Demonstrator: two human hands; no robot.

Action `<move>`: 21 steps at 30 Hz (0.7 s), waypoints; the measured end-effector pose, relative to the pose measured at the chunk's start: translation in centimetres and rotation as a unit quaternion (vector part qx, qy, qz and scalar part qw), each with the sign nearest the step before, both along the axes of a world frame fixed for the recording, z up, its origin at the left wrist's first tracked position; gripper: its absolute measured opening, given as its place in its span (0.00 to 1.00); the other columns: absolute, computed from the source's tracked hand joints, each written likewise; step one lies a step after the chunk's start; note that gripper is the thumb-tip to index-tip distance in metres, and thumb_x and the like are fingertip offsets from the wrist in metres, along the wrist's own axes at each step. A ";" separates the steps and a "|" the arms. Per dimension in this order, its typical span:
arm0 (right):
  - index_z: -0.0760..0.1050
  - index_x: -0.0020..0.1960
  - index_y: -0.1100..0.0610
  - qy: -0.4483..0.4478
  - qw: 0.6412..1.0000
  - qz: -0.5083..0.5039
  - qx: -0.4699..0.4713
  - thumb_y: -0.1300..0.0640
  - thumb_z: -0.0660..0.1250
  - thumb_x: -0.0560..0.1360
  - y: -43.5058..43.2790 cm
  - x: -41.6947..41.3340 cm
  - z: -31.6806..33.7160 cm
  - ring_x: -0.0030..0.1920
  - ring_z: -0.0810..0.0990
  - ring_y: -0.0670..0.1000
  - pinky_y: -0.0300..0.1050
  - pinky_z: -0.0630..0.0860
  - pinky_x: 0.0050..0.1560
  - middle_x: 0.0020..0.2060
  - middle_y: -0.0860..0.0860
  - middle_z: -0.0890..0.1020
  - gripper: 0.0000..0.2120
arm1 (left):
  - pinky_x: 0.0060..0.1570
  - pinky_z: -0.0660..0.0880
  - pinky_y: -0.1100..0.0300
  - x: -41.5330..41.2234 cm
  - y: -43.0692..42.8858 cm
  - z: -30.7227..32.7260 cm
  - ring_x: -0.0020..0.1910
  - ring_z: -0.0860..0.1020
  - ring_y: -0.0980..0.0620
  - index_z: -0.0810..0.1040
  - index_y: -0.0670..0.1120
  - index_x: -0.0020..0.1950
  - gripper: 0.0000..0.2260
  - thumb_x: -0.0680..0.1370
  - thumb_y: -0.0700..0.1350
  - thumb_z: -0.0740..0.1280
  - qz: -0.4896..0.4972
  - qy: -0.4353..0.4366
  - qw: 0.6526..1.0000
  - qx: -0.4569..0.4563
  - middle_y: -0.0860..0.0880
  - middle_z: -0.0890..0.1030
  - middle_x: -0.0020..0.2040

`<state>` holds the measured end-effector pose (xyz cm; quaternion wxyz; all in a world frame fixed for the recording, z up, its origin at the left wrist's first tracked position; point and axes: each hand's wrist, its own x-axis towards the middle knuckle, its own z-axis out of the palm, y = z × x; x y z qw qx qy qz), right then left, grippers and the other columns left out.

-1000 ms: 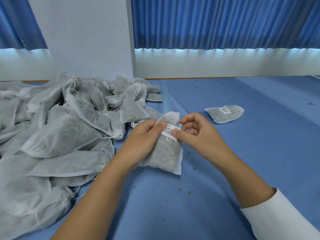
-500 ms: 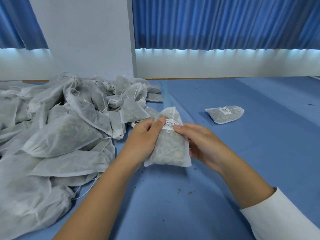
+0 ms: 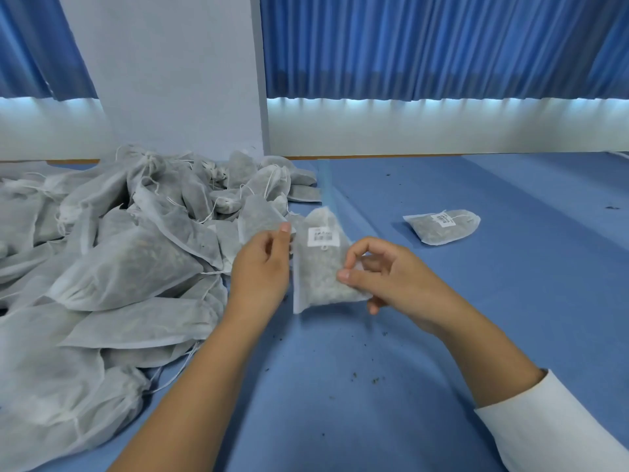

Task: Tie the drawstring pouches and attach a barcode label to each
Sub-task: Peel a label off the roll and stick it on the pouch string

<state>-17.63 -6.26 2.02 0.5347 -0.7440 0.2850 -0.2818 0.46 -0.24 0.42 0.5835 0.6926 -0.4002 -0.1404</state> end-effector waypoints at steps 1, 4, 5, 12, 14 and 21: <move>0.76 0.40 0.52 -0.034 0.999 -0.038 0.008 0.59 0.73 0.74 -0.3 0.0 0.0 0.33 0.72 0.46 0.38 0.74 0.31 0.34 0.51 0.74 0.08 | 0.40 0.72 0.58 0.4 0.0 -0.1 0.38 0.78 0.52 0.77 0.45 0.42 0.16 0.83 0.54 0.60 0.021 -0.027 0.999 -0.003 0.53 0.80 0.36; 0.78 0.46 0.52 -0.219 0.955 -0.190 0.064 0.62 0.69 0.76 -1.5 -0.6 0.5 0.37 0.79 0.46 0.37 0.78 0.42 0.37 0.48 0.80 0.06 | 0.35 0.68 0.72 1.6 0.1 -0.2 0.38 0.75 0.59 0.78 0.47 0.47 0.06 0.82 0.46 0.64 0.055 -0.081 0.995 0.008 0.57 0.77 0.38; 0.79 0.51 0.51 -0.263 0.938 -0.210 0.087 0.63 0.68 0.77 -1.9 -0.9 0.6 0.43 0.82 0.48 0.39 0.79 0.48 0.41 0.49 0.80 0.08 | 0.36 0.67 0.74 2.0 0.1 -0.3 0.38 0.75 0.60 0.79 0.46 0.49 0.04 0.81 0.43 0.65 0.053 -0.096 0.994 0.023 0.57 0.78 0.40; 0.81 0.55 0.47 -0.122 0.972 -0.174 0.102 0.64 0.64 0.78 -1.2 0.0 -0.4 0.55 0.81 0.44 0.42 0.81 0.54 0.55 0.48 0.80 0.14 | 0.54 0.59 0.68 2.1 0.1 -1.7 0.64 0.69 0.47 0.83 0.43 0.56 0.12 0.79 0.36 0.62 0.012 -0.238 0.963 0.128 0.44 0.73 0.64; 0.82 0.53 0.50 -0.084 0.980 -0.161 0.085 0.64 0.64 0.78 -1.0 0.4 -0.7 0.51 0.83 0.42 0.41 0.80 0.55 0.52 0.47 0.83 0.13 | 0.59 0.62 0.62 2.0 0.1 -2.1 0.68 0.67 0.44 0.82 0.44 0.58 0.13 0.79 0.37 0.61 -0.002 -0.278 0.946 0.165 0.45 0.72 0.67; 0.83 0.50 0.47 -0.039 0.983 -0.168 0.059 0.63 0.65 0.77 -1.2 0.5 -1.2 0.52 0.82 0.45 0.46 0.79 0.59 0.50 0.48 0.84 0.13 | 0.62 0.67 0.51 2.3 -0.8 -3.3 0.66 0.68 0.42 0.76 0.46 0.67 0.17 0.79 0.40 0.59 -0.027 -0.344 0.903 0.257 0.45 0.68 0.70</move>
